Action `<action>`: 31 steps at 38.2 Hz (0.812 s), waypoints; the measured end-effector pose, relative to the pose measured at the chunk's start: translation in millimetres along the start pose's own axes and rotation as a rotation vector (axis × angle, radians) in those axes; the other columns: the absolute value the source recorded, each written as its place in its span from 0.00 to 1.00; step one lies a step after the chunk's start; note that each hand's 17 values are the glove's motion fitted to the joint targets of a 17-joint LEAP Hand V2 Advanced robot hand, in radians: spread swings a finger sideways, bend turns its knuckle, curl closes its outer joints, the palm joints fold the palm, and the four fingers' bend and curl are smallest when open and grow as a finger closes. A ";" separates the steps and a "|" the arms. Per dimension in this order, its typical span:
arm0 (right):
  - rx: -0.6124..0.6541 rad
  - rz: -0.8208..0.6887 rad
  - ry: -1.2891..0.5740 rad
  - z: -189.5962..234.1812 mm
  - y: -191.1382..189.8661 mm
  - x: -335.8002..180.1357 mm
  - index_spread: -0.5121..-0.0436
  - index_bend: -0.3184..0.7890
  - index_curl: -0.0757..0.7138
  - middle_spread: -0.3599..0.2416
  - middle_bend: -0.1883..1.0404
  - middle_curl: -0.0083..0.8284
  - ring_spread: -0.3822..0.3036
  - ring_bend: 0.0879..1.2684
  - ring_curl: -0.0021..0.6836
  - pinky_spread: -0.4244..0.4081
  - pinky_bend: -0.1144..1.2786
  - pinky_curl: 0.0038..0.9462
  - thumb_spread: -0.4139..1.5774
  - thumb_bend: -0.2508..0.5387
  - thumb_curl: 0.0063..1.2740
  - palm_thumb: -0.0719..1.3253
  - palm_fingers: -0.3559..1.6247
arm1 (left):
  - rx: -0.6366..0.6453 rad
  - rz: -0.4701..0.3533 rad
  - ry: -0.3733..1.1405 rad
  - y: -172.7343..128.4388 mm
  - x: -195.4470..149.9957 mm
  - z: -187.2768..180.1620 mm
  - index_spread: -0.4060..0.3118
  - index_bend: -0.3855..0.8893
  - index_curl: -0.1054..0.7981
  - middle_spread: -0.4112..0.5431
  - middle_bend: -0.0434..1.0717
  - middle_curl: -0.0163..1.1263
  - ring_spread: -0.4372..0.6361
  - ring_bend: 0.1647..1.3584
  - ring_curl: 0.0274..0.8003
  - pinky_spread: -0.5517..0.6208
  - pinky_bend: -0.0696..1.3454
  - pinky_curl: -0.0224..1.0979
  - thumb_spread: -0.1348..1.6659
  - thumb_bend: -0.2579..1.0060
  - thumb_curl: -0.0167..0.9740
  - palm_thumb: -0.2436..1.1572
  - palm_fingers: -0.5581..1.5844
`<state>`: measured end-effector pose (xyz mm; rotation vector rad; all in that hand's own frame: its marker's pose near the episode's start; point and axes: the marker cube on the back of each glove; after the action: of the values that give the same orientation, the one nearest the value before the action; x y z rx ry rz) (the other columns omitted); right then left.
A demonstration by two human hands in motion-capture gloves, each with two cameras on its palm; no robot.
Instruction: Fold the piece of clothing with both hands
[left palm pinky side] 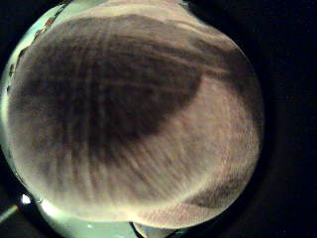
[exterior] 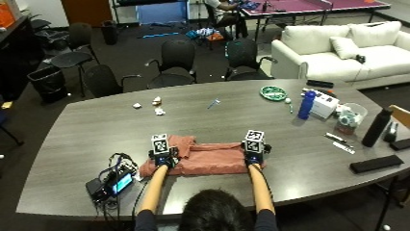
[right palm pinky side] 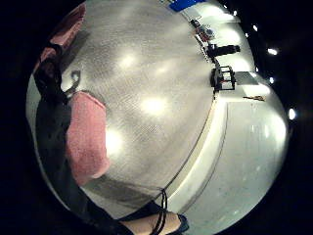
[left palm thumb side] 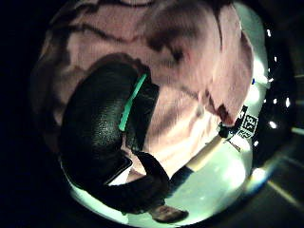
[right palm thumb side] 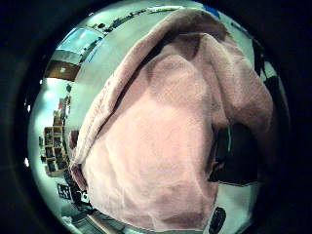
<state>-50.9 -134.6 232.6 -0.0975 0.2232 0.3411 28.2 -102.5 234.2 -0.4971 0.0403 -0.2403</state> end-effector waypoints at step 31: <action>0.238 0.023 -0.031 -209.9 50.7 -11.6 0.57 0.42 0.53 0.25 0.51 0.66 0.21 0.57 0.71 0.07 0.53 0.42 0.75 0.33 0.41 0.75 0.84 | 0.128 0.089 0.072 45.6 -34.6 -57.7 0.48 0.44 0.50 0.72 0.17 0.18 0.81 0.36 0.39 0.74 0.44 0.35 0.76 0.19 0.29 0.26 0.25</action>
<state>-120.9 -118.5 28.6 0.1453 0.2324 0.3359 -1.0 -82.5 161.0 -0.3582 0.1168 -0.1721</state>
